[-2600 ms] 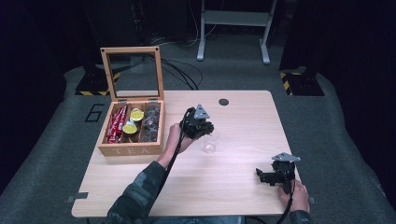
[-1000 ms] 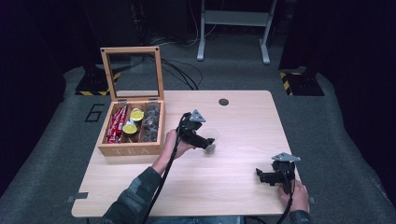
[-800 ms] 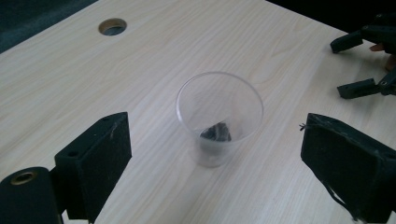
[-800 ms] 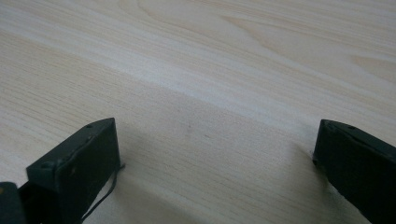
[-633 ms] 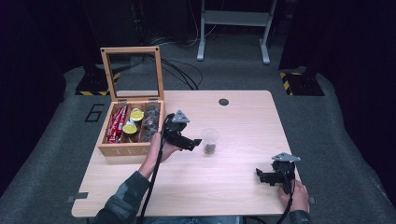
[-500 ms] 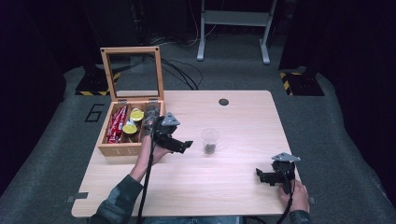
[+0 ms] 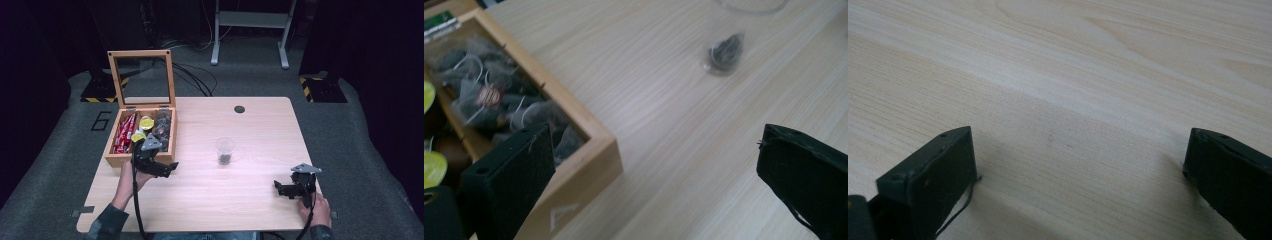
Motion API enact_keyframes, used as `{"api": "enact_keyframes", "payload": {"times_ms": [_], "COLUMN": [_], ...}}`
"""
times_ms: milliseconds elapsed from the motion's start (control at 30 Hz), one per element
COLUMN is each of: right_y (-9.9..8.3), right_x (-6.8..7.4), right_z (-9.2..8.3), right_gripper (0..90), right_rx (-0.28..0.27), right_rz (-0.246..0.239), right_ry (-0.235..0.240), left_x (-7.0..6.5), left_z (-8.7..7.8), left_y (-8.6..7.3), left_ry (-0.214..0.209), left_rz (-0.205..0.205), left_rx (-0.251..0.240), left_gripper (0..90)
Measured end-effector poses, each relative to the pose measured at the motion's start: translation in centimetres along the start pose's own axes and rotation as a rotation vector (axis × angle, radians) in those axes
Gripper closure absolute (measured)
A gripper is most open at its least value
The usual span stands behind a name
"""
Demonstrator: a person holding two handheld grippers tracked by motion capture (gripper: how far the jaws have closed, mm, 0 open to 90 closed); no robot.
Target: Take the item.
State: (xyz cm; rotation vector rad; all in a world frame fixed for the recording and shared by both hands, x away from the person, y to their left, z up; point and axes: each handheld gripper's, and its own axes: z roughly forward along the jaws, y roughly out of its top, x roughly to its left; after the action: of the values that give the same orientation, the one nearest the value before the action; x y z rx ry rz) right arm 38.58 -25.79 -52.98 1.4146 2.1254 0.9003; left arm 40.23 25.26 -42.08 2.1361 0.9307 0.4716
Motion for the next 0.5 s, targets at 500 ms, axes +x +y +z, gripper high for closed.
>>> {"api": "enact_keyframes", "payload": {"times_ms": [500], "right_y": [0.0], "right_x": [0.0], "right_z": [0.0], "right_gripper": [0.0], "right_rx": [0.000], "right_rz": [-0.001], "right_ry": [0.000], "left_x": [1.9], "left_z": [-1.8], "left_y": [-9.5], "left_ry": [0.062], "left_rz": [-0.156], "left_rx": [0.035], "left_gripper": [0.1]}}
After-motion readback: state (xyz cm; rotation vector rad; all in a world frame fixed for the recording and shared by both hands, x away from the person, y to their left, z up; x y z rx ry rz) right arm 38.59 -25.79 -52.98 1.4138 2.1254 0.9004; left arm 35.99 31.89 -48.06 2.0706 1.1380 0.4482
